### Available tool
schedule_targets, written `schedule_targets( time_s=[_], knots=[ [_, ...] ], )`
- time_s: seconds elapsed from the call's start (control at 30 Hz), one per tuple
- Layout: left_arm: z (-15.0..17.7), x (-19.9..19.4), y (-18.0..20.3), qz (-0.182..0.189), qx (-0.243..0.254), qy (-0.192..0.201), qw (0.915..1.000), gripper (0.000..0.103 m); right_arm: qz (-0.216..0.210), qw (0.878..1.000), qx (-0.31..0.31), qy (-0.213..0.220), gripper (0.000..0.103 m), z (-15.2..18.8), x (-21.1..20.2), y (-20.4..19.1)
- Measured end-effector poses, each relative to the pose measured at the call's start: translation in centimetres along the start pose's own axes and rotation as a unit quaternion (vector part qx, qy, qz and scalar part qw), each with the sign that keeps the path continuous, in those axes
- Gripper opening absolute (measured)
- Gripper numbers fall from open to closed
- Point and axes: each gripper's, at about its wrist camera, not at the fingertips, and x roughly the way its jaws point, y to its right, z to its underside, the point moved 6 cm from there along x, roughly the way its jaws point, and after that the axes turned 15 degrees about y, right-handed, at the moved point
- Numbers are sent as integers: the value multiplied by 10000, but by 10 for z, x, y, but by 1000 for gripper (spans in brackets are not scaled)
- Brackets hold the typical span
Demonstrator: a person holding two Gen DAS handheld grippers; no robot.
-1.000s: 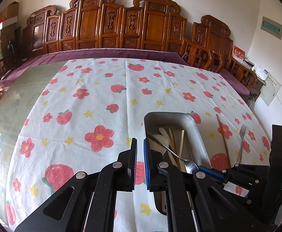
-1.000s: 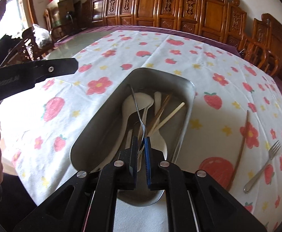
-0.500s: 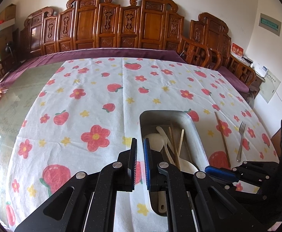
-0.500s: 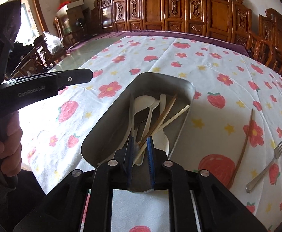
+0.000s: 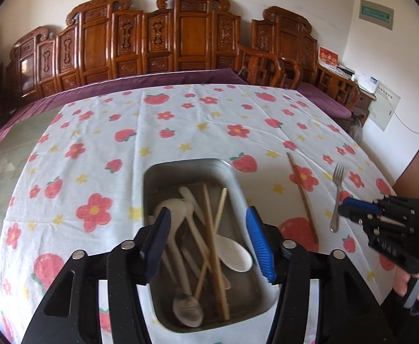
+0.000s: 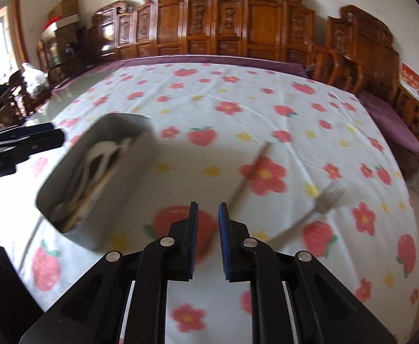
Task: Organize utensils
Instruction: 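Move the open right tool to the steel fork and grasp its handle, then grasp the wooden chopstick with the left tool while the right tool lifts the fork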
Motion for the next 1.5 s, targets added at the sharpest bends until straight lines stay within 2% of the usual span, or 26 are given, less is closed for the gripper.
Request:
schedule_targets(
  time_s=[0.07, 0.13, 0.23, 0.47, 0.67, 0.87, 0.97, 1.03, 1.23, 1.5],
  knots=[
    [2, 4, 11, 45, 88, -36, 9999, 56, 237, 9997, 24, -22, 25, 6, 3, 23],
    [4, 9, 21, 78, 154, -76, 9998, 57, 424, 9991, 73, -62, 40, 12, 8, 42],
    [8, 15, 34, 144, 198, -136, 9996, 57, 667, 9974, 214, -178, 48, 24, 18, 68],
    [18, 23, 60, 303, 364, -248, 9986, 57, 928, 9925, 650, -455, 50, 40, 47, 106],
    [23, 27, 71, 355, 424, -316, 9980, 57, 1009, 9894, 862, -595, 50, 41, 67, 112],
    [26, 29, 80, 399, 477, -353, 9974, 57, 1232, 9867, 801, -695, 52, 39, 71, 115],
    [27, 30, 83, 420, 511, -357, 9972, 57, 1215, 9871, 763, -713, 46, 40, 70, 116],
    [28, 31, 86, 426, 526, -364, 9970, 57, 1118, 9888, 661, -730, 25, 40, 68, 113],
    [28, 25, 91, 434, 568, -319, 9969, 57, 960, 9908, 437, -842, 10, 43, 61, 117],
    [28, 21, 102, 353, 677, -211, 9969, 57, 796, 9936, 350, -719, 9, 50, 52, 127]
  ],
)
